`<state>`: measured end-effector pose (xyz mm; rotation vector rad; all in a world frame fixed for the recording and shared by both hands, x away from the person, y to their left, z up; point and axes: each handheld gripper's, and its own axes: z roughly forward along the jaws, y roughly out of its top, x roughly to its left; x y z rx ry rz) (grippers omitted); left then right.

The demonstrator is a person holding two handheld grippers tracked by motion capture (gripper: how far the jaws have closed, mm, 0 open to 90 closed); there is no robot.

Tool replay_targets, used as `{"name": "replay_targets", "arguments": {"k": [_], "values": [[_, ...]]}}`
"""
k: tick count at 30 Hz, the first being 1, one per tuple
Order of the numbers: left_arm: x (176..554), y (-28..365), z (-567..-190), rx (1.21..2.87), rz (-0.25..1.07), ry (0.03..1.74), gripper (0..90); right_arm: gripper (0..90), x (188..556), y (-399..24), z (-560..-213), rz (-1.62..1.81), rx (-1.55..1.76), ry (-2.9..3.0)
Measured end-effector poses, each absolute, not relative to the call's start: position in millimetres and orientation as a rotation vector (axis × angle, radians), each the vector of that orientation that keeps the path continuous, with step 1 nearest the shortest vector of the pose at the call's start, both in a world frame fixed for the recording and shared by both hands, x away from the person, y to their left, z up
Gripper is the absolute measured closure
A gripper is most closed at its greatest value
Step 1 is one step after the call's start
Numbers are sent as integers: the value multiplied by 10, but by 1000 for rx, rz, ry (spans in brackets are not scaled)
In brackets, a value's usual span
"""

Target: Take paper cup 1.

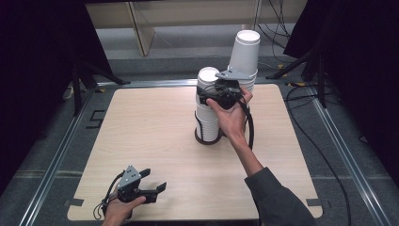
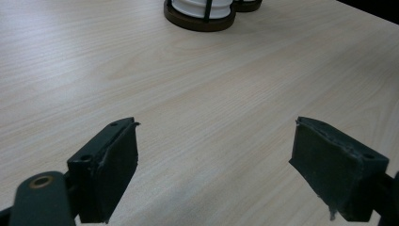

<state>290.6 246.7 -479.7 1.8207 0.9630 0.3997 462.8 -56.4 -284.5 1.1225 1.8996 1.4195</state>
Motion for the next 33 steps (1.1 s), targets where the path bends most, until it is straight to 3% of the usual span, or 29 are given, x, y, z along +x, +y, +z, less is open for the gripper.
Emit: {"name": "replay_targets", "arguments": {"k": [12,21,27,33], "values": [[2909,2470,-4798,1821,400,961,146,217,4500,-607,-2380,1509,1038,1858],[2917,2496,-4786,1867,420,952,146,217,4199,-614,-2140,1604,930,1877],[2923,2481,-4796,1838,408,966,146,218,3982,-594,-2252,1666,830,1943],[2929,2499,-4796,1820,412,974,146,217,3840,-490,-2583,1708,796,2052]]}}
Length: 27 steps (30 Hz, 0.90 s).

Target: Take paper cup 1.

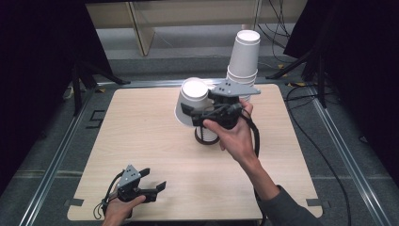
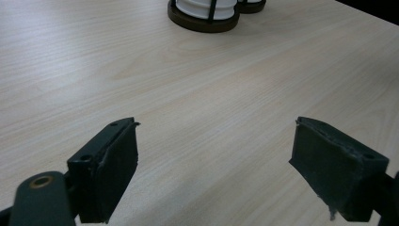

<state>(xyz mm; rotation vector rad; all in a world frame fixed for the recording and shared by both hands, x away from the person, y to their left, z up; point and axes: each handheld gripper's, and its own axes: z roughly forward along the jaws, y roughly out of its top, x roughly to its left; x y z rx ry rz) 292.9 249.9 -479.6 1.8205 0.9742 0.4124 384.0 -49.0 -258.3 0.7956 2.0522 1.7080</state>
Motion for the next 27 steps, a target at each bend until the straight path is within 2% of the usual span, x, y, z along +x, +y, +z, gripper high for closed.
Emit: {"name": "replay_targets", "arguments": {"k": [12,27], "values": [[2948,2527,-4788,1783,418,992,146,217,3769,-315,-3092,1703,758,2157],[2950,2543,-4746,1812,476,945,146,217,3799,-224,-3419,1668,781,2223]]}}
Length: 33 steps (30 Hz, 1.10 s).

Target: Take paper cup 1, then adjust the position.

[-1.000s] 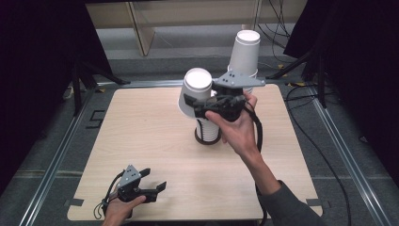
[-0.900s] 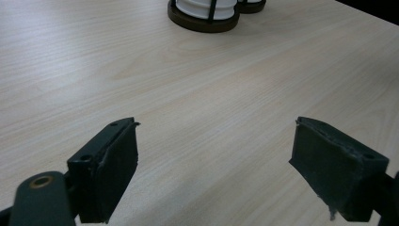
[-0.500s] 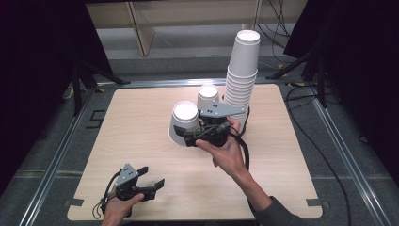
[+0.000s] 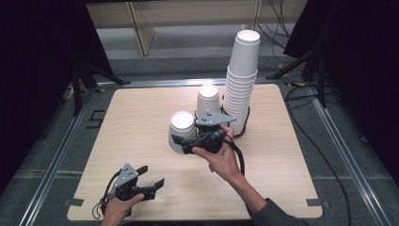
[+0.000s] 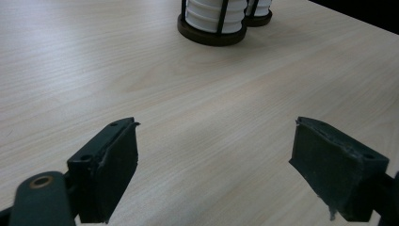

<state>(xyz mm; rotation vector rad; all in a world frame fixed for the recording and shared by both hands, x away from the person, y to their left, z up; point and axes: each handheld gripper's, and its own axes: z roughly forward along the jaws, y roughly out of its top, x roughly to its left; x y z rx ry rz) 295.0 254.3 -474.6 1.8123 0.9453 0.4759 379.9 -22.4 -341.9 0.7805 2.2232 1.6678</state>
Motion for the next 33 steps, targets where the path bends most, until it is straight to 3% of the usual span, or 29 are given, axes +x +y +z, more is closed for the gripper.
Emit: {"name": "replay_targets", "arguments": {"k": [17,33], "values": [[2924,2535,-4734,1743,447,937,146,217,3748,-208,-3755,1640,799,2303],[2884,2466,-4648,1702,455,818,145,217,3669,-86,-3991,1665,788,2376]]}}
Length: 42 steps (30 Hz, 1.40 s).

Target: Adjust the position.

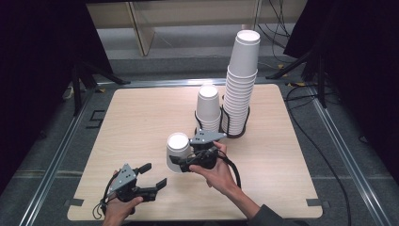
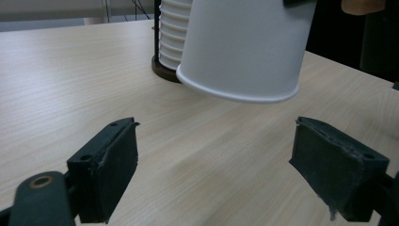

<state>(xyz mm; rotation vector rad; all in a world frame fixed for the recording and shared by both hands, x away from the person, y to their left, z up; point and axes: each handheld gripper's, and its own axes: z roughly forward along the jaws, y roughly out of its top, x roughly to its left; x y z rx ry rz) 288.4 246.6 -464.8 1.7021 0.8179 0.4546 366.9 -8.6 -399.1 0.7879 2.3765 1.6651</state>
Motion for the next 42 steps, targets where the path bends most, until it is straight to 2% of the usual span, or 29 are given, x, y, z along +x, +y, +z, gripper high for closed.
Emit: {"name": "replay_targets", "arguments": {"k": [6,23,31,42], "values": [[2911,2398,-4640,1663,464,774,145,217,3659,-65,-3998,1650,790,2395],[2931,2304,-4645,1694,469,758,143,217,3602,85,-4071,1720,719,2433],[2979,2229,-4673,1698,480,751,38,217,3578,125,-4082,1729,714,2442],[3026,2157,-4706,1692,486,751,0,217,3543,159,-4081,1754,710,2468]]}}
